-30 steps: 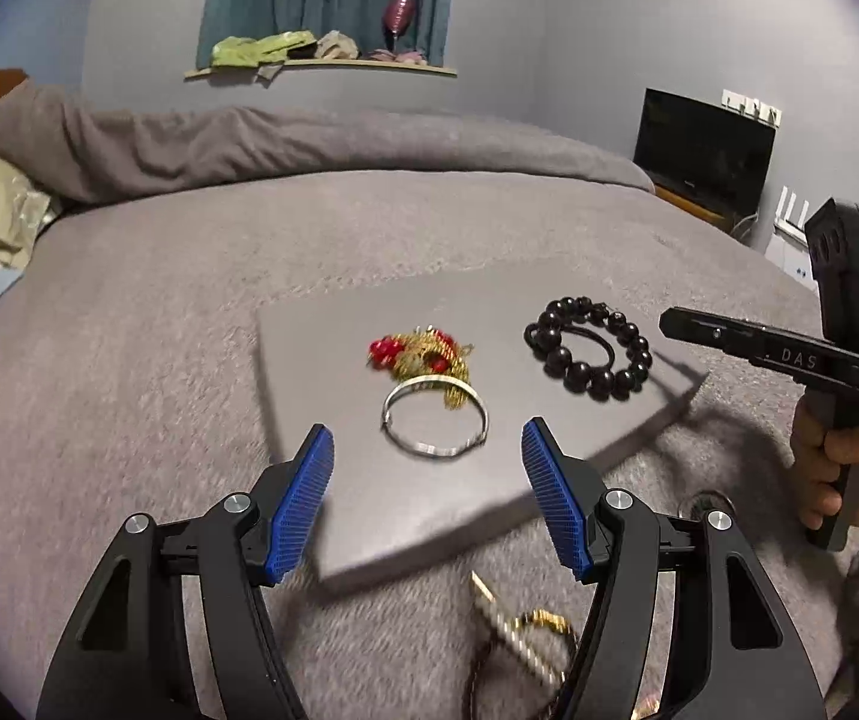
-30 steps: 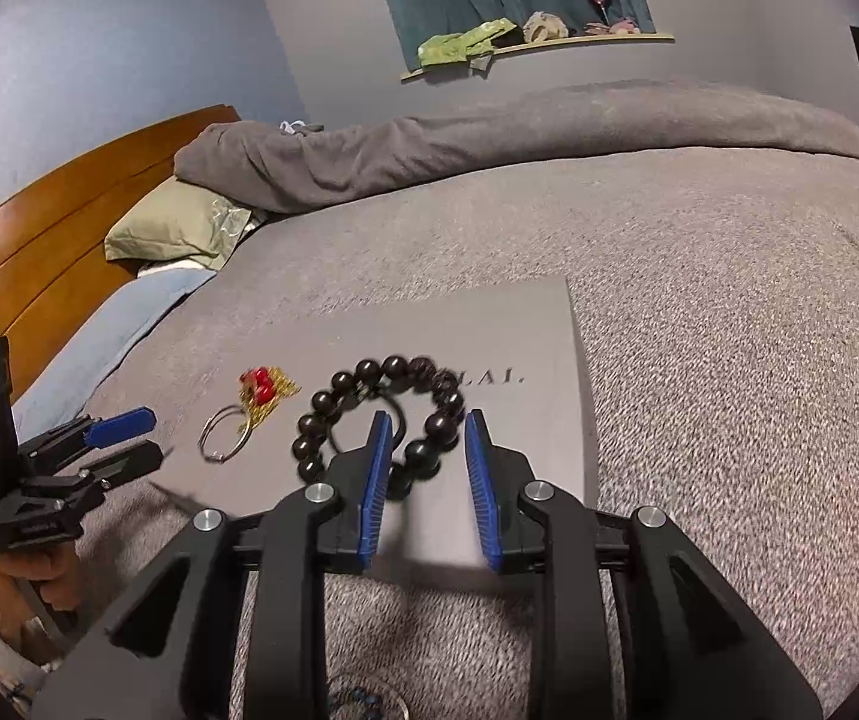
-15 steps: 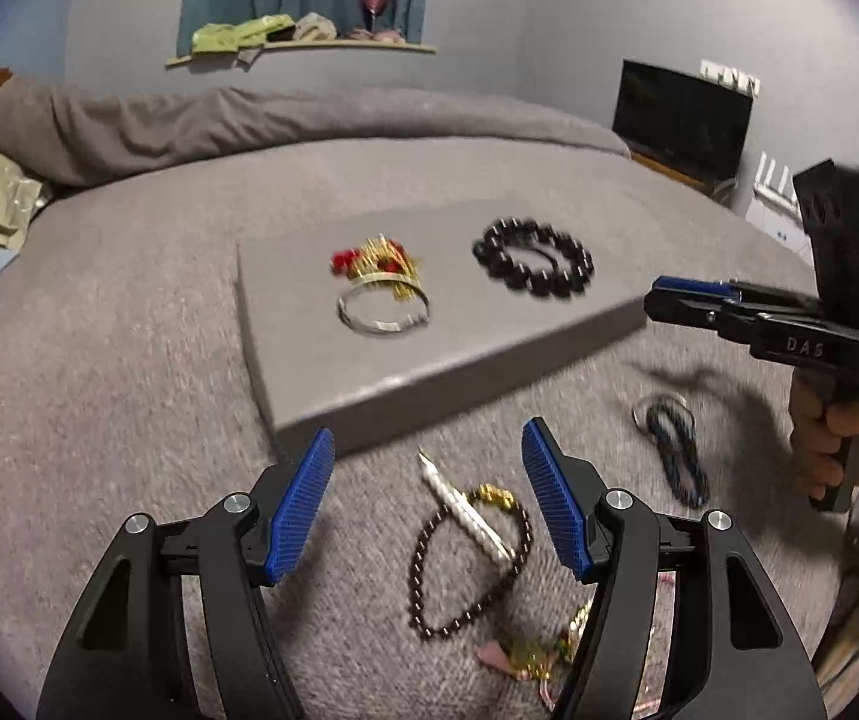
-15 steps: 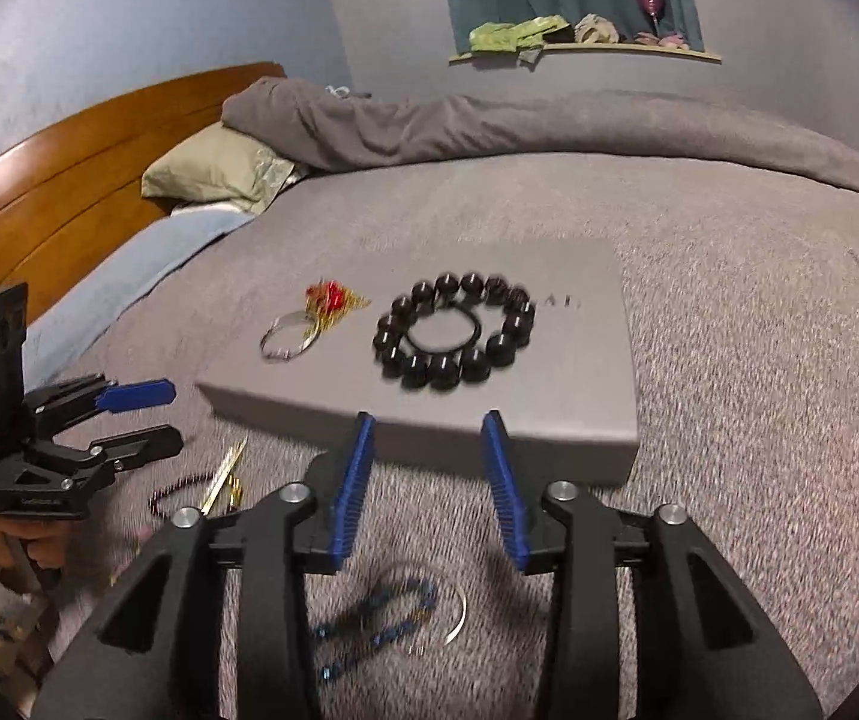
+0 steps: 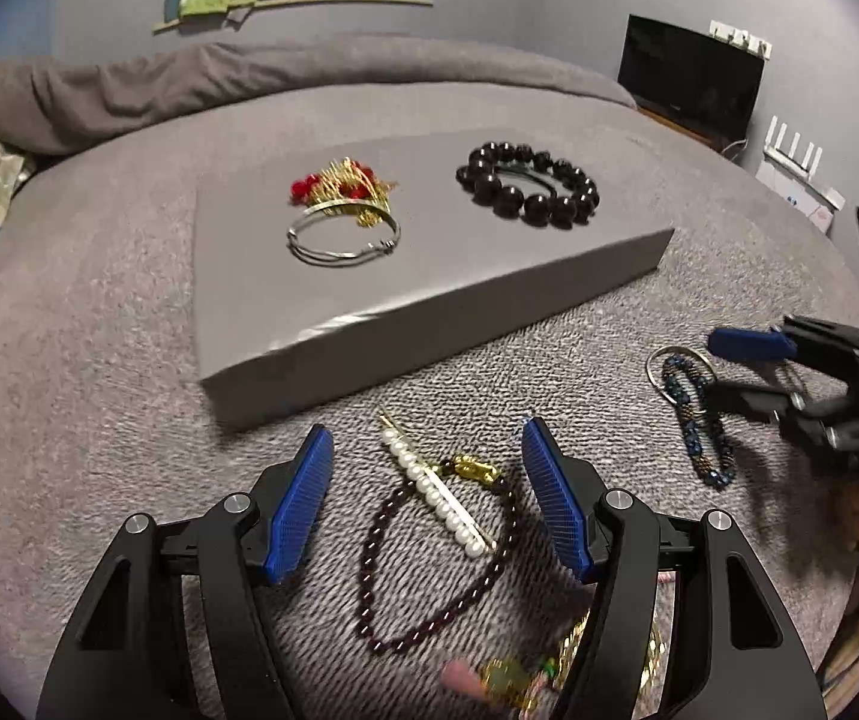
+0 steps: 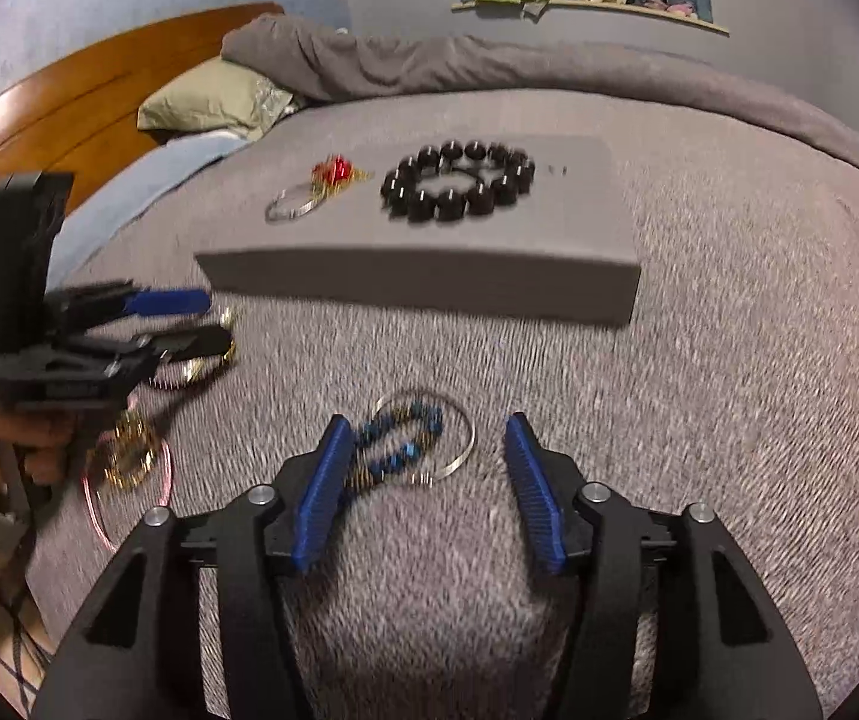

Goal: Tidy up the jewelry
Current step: 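Grasp the pearl hairpin with the left tool while the right tool grasps the blue beaded bracelet, then carry the pearl hairpin in the left tool while the right tool carries the blue bracelet to the box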

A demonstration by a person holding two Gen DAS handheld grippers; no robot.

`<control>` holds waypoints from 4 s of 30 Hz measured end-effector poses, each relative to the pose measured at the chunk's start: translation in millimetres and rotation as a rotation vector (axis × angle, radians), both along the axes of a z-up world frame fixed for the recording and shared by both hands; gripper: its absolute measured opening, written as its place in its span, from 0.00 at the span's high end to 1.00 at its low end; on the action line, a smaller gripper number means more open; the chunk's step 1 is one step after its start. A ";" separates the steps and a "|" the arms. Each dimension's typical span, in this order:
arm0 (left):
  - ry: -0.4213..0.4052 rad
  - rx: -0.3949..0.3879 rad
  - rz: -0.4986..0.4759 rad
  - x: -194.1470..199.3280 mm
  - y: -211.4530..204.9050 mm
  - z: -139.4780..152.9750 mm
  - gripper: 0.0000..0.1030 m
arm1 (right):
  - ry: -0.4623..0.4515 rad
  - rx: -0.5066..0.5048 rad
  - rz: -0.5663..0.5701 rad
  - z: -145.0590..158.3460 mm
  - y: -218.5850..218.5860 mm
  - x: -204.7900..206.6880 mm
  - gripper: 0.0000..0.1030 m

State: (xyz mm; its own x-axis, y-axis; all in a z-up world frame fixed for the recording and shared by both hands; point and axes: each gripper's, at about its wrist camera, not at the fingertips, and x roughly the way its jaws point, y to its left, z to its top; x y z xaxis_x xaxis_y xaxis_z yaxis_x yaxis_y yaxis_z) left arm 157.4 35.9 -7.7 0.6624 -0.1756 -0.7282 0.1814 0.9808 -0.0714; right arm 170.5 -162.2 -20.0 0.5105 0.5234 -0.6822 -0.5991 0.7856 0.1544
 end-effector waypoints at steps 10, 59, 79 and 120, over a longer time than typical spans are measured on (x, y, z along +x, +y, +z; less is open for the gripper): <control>0.001 0.008 -0.027 3.8 -7.9 -2.2 0.94 | -0.034 -0.033 0.036 -4.3 11.0 -10.0 0.78; -0.148 -0.210 -0.054 -29.3 38.1 62.4 0.94 | -0.165 0.275 -0.023 79.4 -20.0 0.3 0.93; -0.140 -0.285 -0.028 -25.3 47.2 62.4 0.94 | -0.173 0.275 -0.005 81.4 -15.6 -2.7 0.93; -0.124 0.059 0.030 107.5 4.5 36.6 0.94 | -0.128 0.177 -0.039 75.8 63.9 139.5 0.93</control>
State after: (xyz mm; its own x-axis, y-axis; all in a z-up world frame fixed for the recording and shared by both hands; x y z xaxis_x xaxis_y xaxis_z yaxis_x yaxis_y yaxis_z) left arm 264.8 40.4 28.9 0.7521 -0.1133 -0.6493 0.1557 0.9878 0.0081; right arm 310.0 -98.2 55.8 0.6092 0.6073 -0.5099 -0.5923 0.7760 0.2166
